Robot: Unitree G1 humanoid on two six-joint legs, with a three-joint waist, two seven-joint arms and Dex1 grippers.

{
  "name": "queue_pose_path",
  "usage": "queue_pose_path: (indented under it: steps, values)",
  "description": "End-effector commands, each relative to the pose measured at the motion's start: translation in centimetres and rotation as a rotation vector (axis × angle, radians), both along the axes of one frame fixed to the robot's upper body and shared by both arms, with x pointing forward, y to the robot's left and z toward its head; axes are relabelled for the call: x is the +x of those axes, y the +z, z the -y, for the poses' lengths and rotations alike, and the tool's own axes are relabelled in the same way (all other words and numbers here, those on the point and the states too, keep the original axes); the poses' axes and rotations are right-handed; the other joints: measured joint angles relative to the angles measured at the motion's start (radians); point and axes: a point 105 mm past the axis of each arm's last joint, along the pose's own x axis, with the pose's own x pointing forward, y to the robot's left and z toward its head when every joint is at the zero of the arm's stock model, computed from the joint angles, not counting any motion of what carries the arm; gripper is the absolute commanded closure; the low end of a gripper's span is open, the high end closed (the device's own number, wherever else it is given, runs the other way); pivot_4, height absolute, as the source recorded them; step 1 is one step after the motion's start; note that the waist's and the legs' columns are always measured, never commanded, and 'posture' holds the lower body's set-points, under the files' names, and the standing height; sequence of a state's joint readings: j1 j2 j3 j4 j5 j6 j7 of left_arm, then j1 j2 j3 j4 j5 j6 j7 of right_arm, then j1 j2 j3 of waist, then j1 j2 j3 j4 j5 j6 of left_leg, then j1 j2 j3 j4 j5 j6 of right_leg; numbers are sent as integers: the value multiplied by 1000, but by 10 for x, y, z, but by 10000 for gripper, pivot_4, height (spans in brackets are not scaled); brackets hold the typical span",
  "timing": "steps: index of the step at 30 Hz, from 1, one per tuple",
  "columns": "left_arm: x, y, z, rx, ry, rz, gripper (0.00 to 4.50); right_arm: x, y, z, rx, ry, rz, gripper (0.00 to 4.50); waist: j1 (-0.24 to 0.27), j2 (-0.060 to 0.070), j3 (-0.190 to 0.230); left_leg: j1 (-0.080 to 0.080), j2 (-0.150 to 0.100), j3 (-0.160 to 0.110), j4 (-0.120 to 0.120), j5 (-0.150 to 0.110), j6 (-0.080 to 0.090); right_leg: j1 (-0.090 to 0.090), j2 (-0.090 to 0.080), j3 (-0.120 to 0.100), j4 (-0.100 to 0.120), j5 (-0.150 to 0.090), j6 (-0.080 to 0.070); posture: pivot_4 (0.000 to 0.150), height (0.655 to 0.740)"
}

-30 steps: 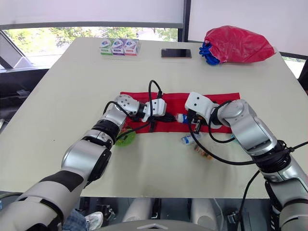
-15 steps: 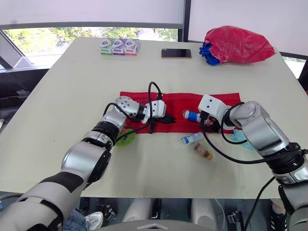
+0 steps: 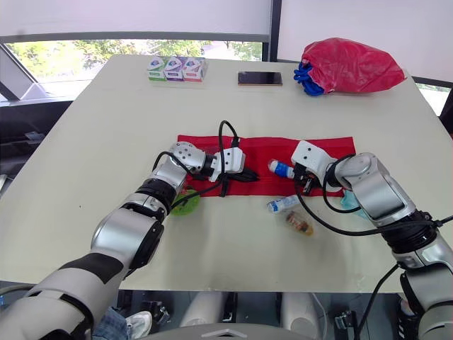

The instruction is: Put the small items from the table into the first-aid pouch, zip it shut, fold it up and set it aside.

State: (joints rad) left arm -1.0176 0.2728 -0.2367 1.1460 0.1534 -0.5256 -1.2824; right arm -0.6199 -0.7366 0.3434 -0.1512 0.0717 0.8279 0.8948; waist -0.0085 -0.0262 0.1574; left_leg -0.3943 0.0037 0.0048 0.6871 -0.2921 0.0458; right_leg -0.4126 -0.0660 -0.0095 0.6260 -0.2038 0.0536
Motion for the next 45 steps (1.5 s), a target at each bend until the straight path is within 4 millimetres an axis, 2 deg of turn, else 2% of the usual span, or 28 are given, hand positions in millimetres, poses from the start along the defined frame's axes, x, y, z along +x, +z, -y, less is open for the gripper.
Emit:
queue_pose_path:
  steps: [1, 3, 7, 10, 17, 20, 29, 34, 38, 45]
  values:
    - [3, 11, 2, -28, -1, 33, 45000, -7, 20, 4, 65, -21, 12, 43344, 0, 0, 0, 0, 0, 0, 0, 0, 0, 0, 0, 0, 0, 0, 0, 1500, 7400]
    - [4, 13, 1, -38, 9, 32, 45000, -22, 20, 2, 127, -31, -63, 43345, 1, 0, 0, 0, 0, 0, 0, 0, 0, 0, 0, 0, 0, 0, 0, 1500, 7400]
    - [6, 19, 3, -77, 21, 24, 45000, -50, 9, 1, 58, 27, -145, 43345, 2, 0, 0, -1, 1, -2, 0, 0, 0, 0, 0, -1, 0, 0, 0, 1500, 7400]
    - [4, 23, 10, -112, 10, 17, 45000, -59, 1, -5, 31, 36, -171, 43345, -2, 0, 0, -1, 1, -2, 0, 0, 0, 0, -1, -1, 0, 0, 0, 1500, 7400]
    - [-1, 23, 15, -123, -20, 31, 45000, -49, -6, -11, 78, -87, -158, 43345, 0, 0, 0, -1, 1, -4, 1, 0, 0, 0, -1, -2, 1, 0, 0, 1500, 7400]
    - [-4, 23, 19, -131, -39, 38, 45000, -39, -6, -16, 131, -175, -131, 43345, -1, 0, 0, -1, 1, -4, 1, 0, 0, 0, -1, -2, 1, 0, 0, 1500, 7400]
    - [-13, 20, 30, -139, -82, 37, 45000, -20, -1, -50, 388, -342, -162, 43345, 0, 1, -1, -1, -1, -4, 1, 0, 0, 0, -1, -3, 1, 0, 0, 1500, 7400]
    - [-14, 20, 31, -138, -90, 36, 45000, -13, -1, -53, 541, -454, -233, 43345, 2, 1, -1, -2, -2, -5, 1, 0, 0, 0, -1, -3, 1, 0, 0, 1500, 7400]
    - [-15, 18, 31, -130, -97, 30, 45000, -11, 6, -63, 641, -483, -268, 43345, -1, 1, -1, -2, -2, -5, 1, 0, 0, 0, -1, -3, 1, 0, 0, 1500, 7400]
    - [-17, 18, 36, -138, -109, 24, 45000, -6, 8, -81, 711, -519, -264, 43345, -4, 2, -1, -1, -1, -6, 0, 0, -1, 0, 0, -3, 2, 0, 0, 1500, 7400]
